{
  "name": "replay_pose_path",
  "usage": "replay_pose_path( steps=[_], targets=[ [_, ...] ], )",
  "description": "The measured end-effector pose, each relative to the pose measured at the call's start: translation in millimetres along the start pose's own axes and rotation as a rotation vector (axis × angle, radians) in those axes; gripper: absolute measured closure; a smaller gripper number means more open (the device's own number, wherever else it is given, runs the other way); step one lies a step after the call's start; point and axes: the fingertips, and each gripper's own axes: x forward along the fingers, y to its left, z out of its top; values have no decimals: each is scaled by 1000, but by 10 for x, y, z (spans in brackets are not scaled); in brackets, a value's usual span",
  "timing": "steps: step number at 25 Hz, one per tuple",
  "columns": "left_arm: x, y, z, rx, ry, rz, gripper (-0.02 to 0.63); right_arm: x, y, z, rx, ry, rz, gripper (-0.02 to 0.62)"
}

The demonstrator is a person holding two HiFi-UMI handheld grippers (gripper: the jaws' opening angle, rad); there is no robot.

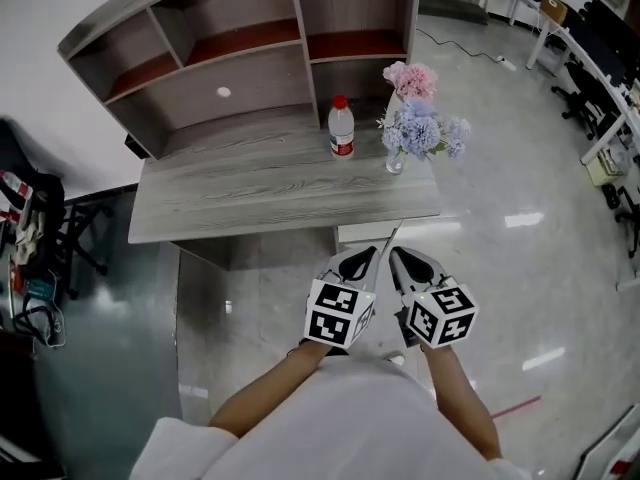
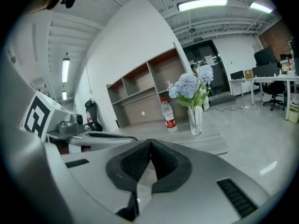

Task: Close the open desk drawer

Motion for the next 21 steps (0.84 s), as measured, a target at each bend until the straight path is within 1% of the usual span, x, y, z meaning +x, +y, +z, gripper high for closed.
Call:
replay_pose_path(
  steps=[3, 11, 21],
  targets=[
    [-6, -111, 11, 6, -11, 19, 604, -78, -5, -11, -21, 2, 23, 594],
    [17, -310, -55, 5, -10, 56, 604, -248, -79, -82, -22, -2, 51, 594],
    [81, -446, -33, 18, -13, 59, 604, -348, -155, -94, -3, -15, 60, 594]
  ],
)
